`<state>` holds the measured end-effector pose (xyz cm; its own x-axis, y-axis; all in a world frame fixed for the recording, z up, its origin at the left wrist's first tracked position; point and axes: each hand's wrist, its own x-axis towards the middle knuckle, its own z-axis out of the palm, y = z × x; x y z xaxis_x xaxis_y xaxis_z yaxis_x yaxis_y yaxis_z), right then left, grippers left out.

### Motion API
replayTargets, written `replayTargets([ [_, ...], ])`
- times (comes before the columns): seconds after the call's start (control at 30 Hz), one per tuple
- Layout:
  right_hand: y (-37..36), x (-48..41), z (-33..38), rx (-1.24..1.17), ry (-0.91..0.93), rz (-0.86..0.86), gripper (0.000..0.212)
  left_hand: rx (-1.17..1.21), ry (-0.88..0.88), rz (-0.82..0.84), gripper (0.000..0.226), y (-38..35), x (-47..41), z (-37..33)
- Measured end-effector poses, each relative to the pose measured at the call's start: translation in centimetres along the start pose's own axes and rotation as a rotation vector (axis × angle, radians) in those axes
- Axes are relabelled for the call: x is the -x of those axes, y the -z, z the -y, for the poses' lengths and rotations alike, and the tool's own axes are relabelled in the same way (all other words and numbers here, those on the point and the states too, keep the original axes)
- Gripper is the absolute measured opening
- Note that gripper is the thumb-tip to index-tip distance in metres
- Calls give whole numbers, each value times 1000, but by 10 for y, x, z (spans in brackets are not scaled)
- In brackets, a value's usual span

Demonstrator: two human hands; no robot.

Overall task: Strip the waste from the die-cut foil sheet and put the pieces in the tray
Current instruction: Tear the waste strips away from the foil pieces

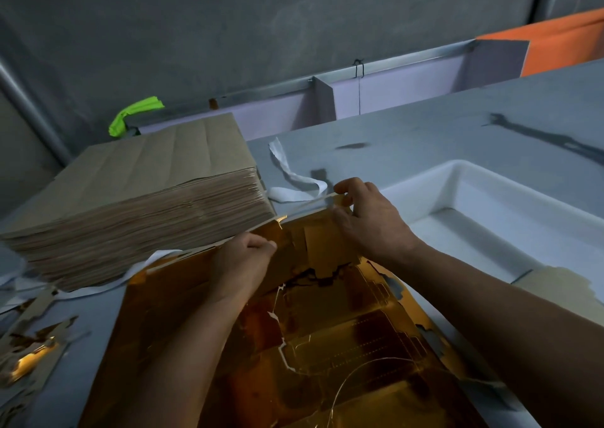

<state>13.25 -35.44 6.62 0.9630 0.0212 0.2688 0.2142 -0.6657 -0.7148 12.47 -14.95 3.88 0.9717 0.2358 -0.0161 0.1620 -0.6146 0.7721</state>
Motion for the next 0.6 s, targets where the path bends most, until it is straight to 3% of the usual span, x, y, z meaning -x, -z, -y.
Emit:
replayTargets([
  [0.13, 1, 1, 2, 33, -10, 25, 40, -305, -73, 67, 43, 3, 10, 19],
  [0.27, 0, 1, 2, 53, -10, 35, 38, -536, -185, 35, 57, -12, 18, 25],
  [0.6, -2, 0, -2, 80, 26, 39, 35, -497, -147, 18, 55, -20, 13, 33],
])
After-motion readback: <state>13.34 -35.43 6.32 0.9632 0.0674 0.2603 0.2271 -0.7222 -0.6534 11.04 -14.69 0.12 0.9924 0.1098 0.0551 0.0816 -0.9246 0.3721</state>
